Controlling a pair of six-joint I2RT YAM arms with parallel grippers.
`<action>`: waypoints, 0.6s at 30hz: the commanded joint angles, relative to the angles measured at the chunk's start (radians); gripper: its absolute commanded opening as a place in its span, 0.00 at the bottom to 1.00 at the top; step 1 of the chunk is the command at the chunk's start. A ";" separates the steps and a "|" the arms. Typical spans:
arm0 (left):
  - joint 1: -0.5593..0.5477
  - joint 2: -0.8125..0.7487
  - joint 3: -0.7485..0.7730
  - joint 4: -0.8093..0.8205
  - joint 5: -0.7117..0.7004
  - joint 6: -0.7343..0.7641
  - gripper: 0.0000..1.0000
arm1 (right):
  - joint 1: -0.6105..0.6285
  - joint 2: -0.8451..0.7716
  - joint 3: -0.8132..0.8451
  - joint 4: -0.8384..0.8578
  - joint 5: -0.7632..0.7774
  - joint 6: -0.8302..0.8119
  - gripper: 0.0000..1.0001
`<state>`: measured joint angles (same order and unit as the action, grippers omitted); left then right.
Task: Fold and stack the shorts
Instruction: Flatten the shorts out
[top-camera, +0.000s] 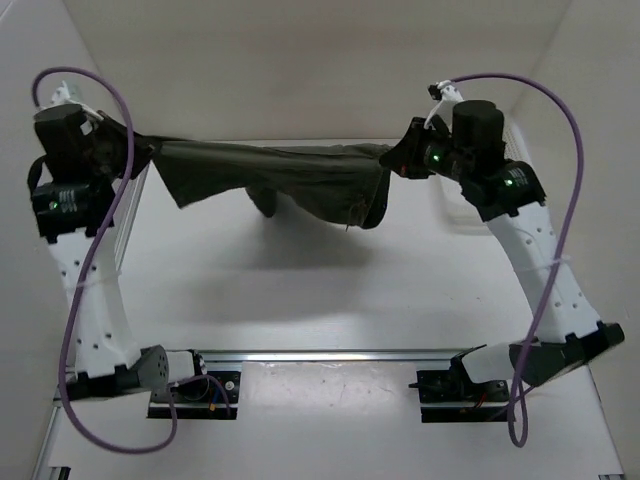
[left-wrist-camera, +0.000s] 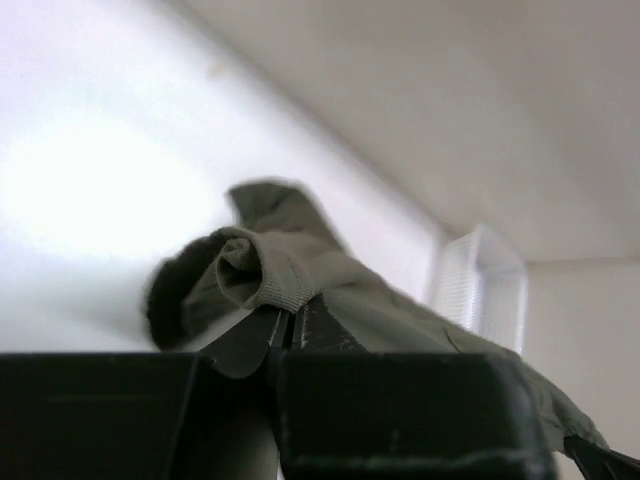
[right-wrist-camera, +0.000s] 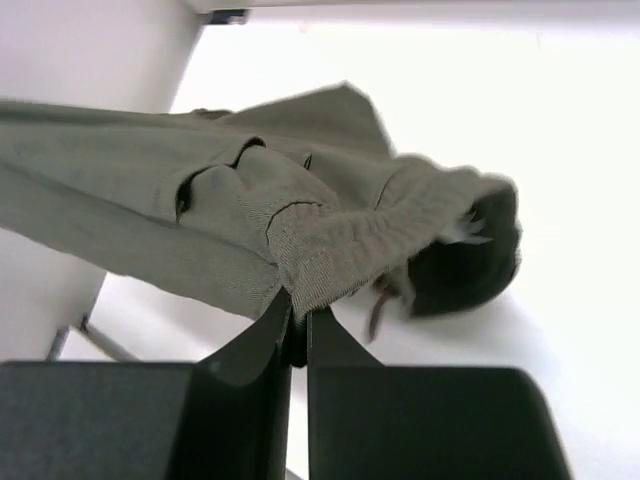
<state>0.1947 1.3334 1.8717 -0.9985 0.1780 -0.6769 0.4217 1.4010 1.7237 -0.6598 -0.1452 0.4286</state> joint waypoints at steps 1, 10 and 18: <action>0.017 -0.094 0.117 -0.104 -0.077 0.017 0.10 | -0.012 -0.109 0.079 -0.141 -0.112 -0.203 0.00; -0.003 -0.184 0.463 -0.207 -0.225 0.049 0.10 | -0.012 -0.361 0.112 -0.202 -0.260 -0.278 0.00; -0.015 -0.117 0.430 -0.174 -0.198 0.111 0.10 | -0.012 -0.384 0.068 -0.348 -0.120 -0.179 0.00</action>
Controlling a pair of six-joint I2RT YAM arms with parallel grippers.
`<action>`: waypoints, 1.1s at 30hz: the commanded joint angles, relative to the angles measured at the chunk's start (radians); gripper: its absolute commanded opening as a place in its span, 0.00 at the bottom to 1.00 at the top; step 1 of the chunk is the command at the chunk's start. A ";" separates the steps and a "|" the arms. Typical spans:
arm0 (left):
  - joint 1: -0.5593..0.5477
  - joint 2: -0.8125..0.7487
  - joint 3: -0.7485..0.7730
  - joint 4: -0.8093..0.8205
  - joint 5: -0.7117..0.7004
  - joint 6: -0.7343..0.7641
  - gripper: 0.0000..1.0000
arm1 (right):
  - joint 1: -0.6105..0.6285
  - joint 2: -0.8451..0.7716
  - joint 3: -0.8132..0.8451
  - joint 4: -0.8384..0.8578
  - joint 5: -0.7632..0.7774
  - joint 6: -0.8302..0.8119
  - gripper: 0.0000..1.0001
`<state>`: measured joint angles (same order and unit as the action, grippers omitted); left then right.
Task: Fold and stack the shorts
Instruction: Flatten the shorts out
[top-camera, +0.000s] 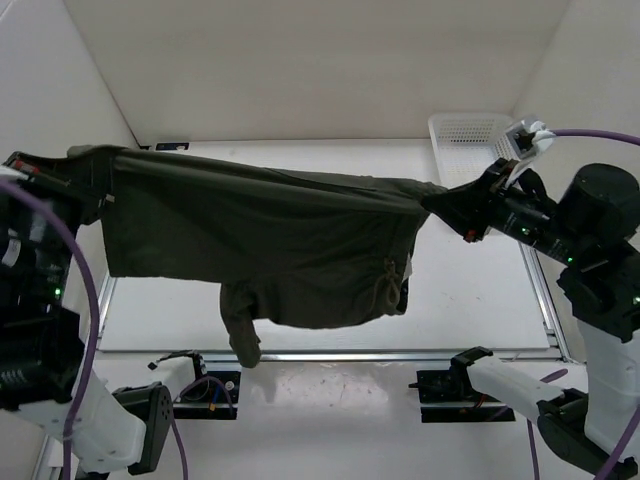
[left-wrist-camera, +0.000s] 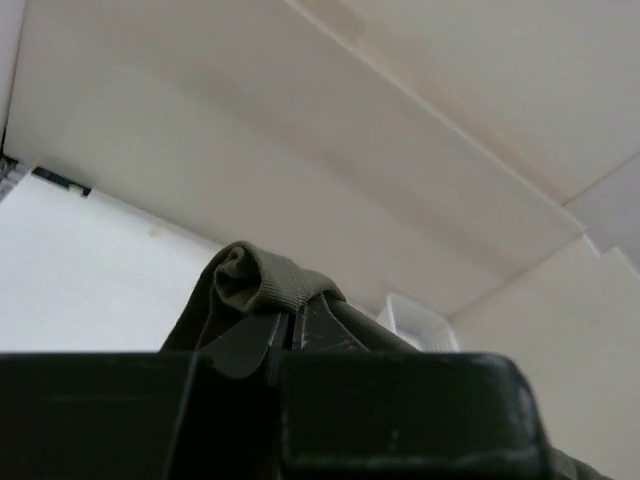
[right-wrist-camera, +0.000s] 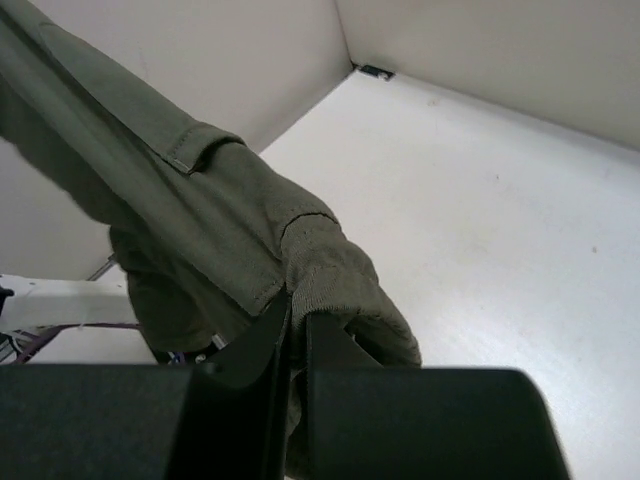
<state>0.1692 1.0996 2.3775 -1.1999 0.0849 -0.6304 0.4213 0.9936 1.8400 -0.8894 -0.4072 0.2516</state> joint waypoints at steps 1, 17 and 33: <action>0.010 0.135 -0.113 0.043 -0.050 0.078 0.10 | -0.012 0.033 -0.074 -0.118 0.160 -0.002 0.00; -0.066 0.972 -0.197 0.148 0.006 0.225 0.10 | -0.127 1.003 -0.003 0.109 0.291 -0.064 0.00; -0.094 1.059 -0.113 0.134 0.015 0.235 0.10 | -0.165 1.180 0.242 0.055 0.269 -0.031 0.00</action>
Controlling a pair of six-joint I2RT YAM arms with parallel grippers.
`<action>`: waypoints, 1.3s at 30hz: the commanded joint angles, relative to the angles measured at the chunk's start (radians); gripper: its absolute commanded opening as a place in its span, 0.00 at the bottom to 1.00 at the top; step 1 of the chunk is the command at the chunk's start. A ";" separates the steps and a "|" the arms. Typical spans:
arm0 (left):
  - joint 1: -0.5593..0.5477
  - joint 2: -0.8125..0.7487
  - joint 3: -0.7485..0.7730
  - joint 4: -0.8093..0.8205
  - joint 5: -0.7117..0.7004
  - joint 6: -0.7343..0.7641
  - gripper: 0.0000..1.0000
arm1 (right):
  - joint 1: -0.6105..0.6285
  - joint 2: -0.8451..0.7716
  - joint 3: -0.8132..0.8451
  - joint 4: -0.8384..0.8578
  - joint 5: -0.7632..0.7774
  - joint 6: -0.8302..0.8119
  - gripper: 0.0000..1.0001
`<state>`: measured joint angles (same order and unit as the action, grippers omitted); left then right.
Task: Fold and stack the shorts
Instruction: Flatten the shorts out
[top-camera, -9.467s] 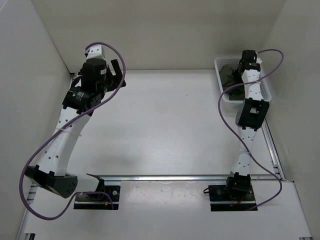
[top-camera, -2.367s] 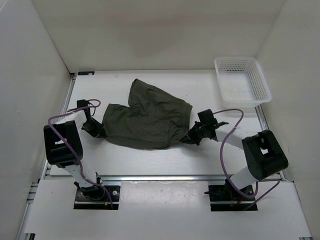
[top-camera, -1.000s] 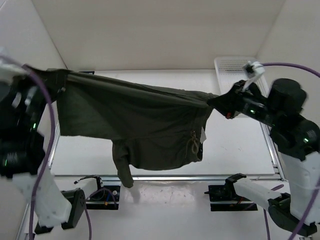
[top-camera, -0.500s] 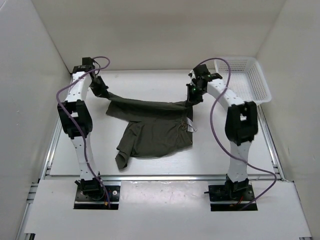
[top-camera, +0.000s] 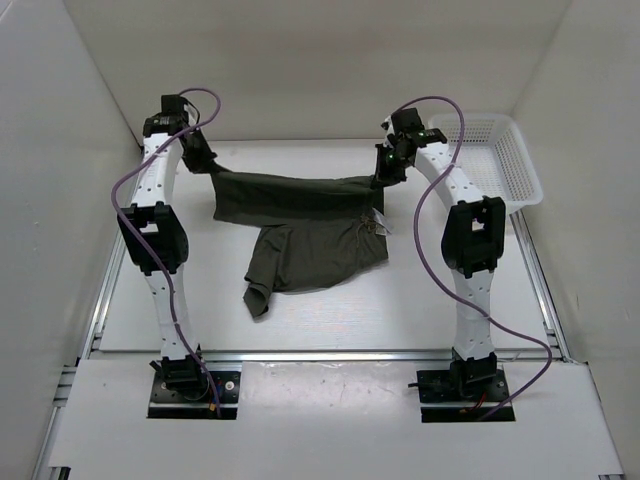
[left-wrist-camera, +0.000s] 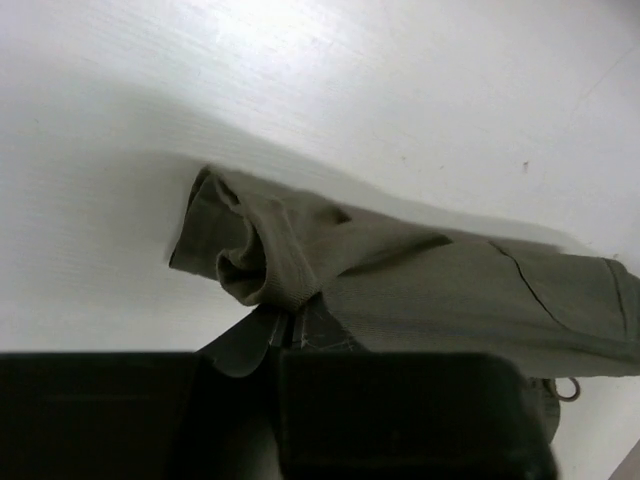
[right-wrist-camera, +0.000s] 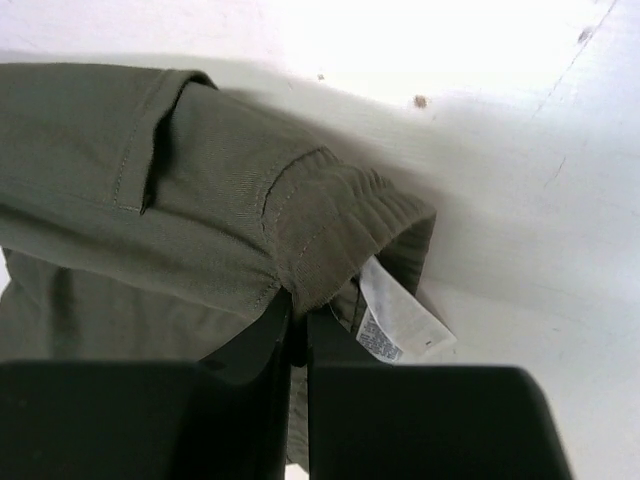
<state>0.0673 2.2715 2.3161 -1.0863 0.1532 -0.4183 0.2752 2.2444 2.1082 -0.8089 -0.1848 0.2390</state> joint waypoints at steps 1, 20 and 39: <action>0.008 -0.124 -0.072 0.041 -0.053 0.023 0.10 | -0.019 -0.080 -0.027 -0.026 0.047 -0.018 0.00; -0.081 -0.710 -1.007 0.184 0.136 0.010 0.75 | -0.030 -0.563 -0.709 0.168 0.048 0.131 1.00; -0.178 -0.527 -1.193 0.325 0.189 -0.020 0.10 | -0.010 -0.418 -0.942 0.404 -0.239 0.318 0.75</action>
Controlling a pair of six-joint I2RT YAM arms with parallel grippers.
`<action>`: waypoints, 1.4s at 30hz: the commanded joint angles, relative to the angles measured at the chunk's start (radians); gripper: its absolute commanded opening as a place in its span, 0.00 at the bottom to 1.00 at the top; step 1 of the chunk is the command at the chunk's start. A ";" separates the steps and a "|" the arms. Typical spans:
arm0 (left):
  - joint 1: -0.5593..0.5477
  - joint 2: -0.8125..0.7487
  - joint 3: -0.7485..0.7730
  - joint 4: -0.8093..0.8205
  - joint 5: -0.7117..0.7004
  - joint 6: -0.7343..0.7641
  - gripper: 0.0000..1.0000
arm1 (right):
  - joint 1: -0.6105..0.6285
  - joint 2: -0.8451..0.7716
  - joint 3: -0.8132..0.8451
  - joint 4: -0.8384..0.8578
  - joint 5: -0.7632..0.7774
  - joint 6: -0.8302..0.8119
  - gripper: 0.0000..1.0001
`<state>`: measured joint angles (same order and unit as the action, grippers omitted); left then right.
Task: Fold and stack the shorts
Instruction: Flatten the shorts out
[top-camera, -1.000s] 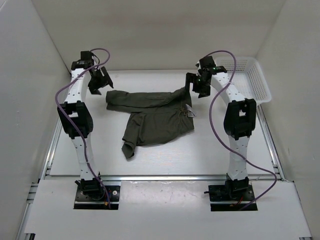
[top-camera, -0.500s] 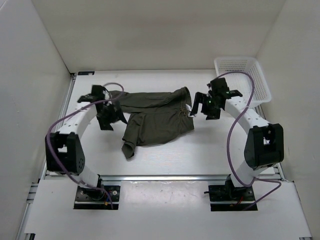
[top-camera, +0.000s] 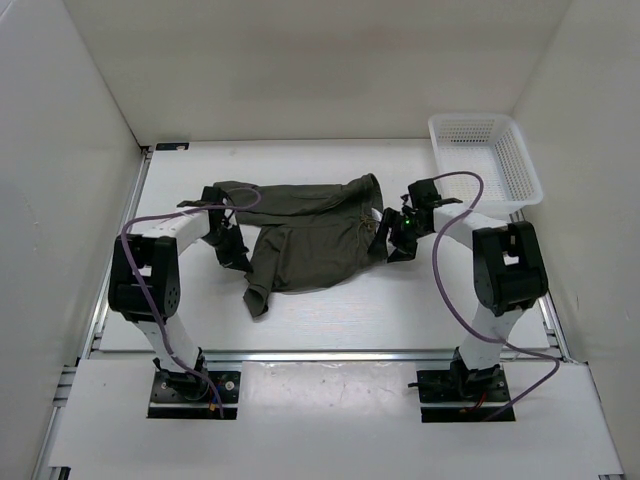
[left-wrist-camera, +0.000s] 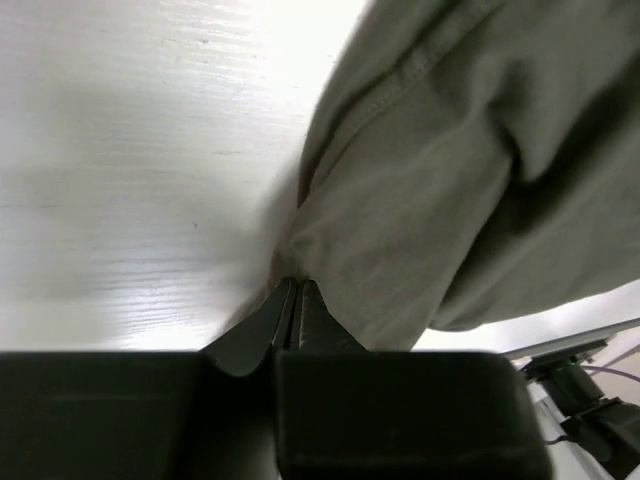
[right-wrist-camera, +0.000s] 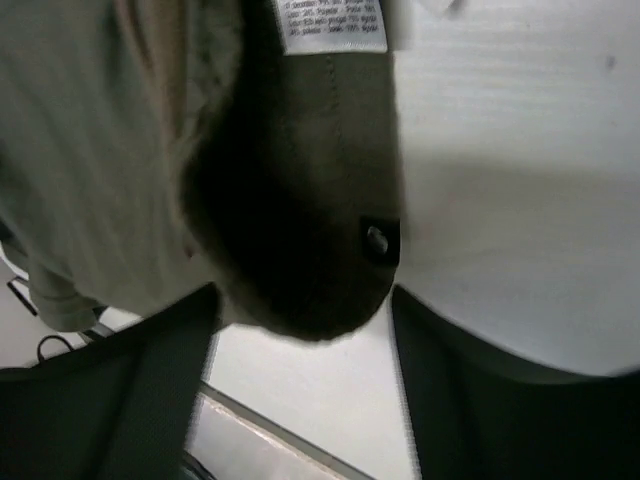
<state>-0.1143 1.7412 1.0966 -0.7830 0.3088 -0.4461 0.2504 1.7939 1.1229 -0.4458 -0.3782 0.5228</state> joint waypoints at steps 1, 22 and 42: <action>0.004 -0.008 0.035 0.022 0.033 0.007 0.10 | 0.024 0.047 0.043 0.050 -0.035 0.034 0.67; 0.295 0.048 0.405 -0.177 -0.151 0.004 1.00 | 0.043 -0.085 -0.018 -0.004 0.099 0.025 0.00; 0.148 -0.151 -0.217 -0.015 -0.155 -0.194 0.79 | 0.043 -0.123 -0.038 -0.024 0.127 0.016 0.00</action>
<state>0.0334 1.5482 0.8906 -0.8757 0.1699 -0.6075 0.2905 1.7203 1.0981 -0.4522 -0.2726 0.5491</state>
